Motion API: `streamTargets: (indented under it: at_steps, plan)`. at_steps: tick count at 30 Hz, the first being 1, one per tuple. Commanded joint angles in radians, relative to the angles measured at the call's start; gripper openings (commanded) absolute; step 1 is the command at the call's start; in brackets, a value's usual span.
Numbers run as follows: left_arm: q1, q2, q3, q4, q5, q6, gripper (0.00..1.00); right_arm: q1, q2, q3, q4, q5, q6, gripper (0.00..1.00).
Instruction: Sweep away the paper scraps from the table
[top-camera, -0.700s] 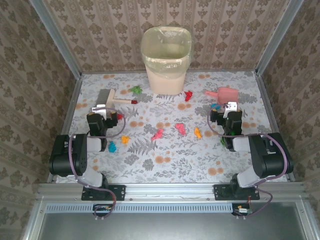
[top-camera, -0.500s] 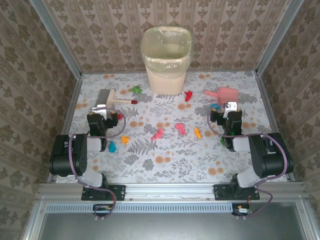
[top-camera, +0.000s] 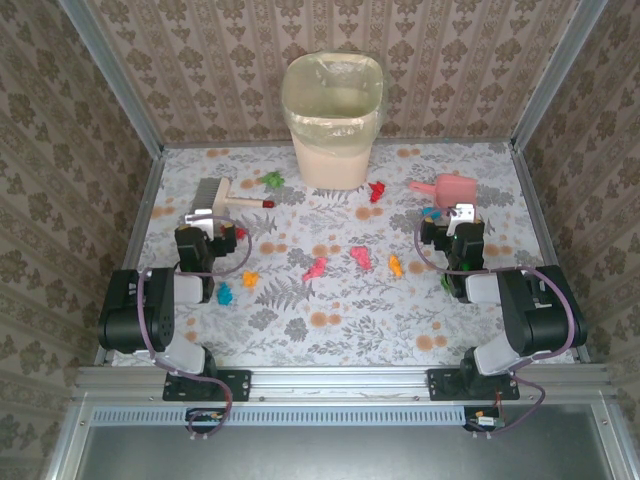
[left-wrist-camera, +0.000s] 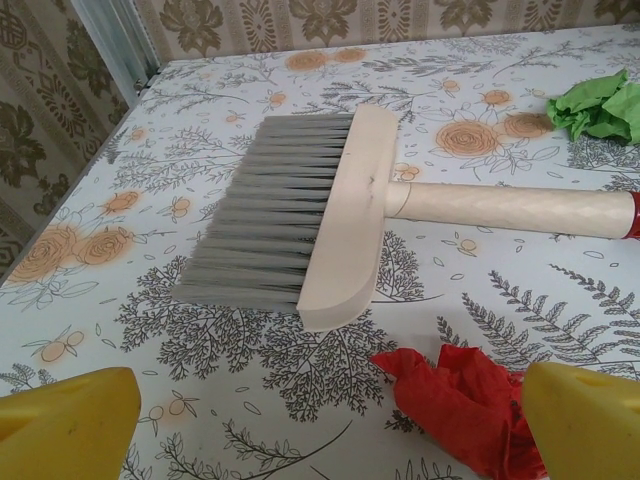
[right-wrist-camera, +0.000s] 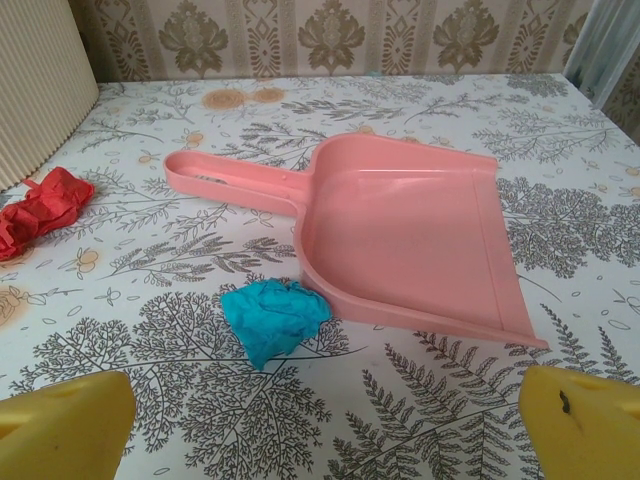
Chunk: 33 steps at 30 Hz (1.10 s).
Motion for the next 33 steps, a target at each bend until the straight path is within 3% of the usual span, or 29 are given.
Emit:
streamTargets:
  at_steps: [1,12,19,23,25,30,33]
  plan:
    - [0.005,0.0,0.017,-0.004,0.015,0.015,1.0,-0.004,0.007,0.018,-0.011,-0.022,0.016,1.0]
    - [0.023,-0.018,0.003,0.009,0.027,-0.007,1.0,-0.003,-0.014,0.026,-0.037,-0.032,0.011,1.0]
    - [-0.011,-0.303,-0.016,-0.162,-0.072,-0.01,1.0,0.009,-0.276,0.027,-0.233,0.058,0.039,1.0]
    - [-0.032,-0.487,-0.04,-0.182,-0.101,-0.136,1.0,0.009,-0.406,0.071,-0.39,0.089,0.112,1.0]
    - [-0.033,-0.544,-0.064,-0.171,-0.138,-0.267,1.0,0.009,-0.444,0.086,-0.426,0.077,0.158,1.0]
    - [-0.032,-0.678,-0.09,-0.274,-0.298,-0.551,1.0,0.002,-0.518,0.108,-0.521,0.074,0.397,1.0]
    - [-0.031,-0.72,-0.1,-0.326,-0.345,-0.663,1.0,-0.005,-0.554,0.086,-0.564,0.154,0.612,1.0]
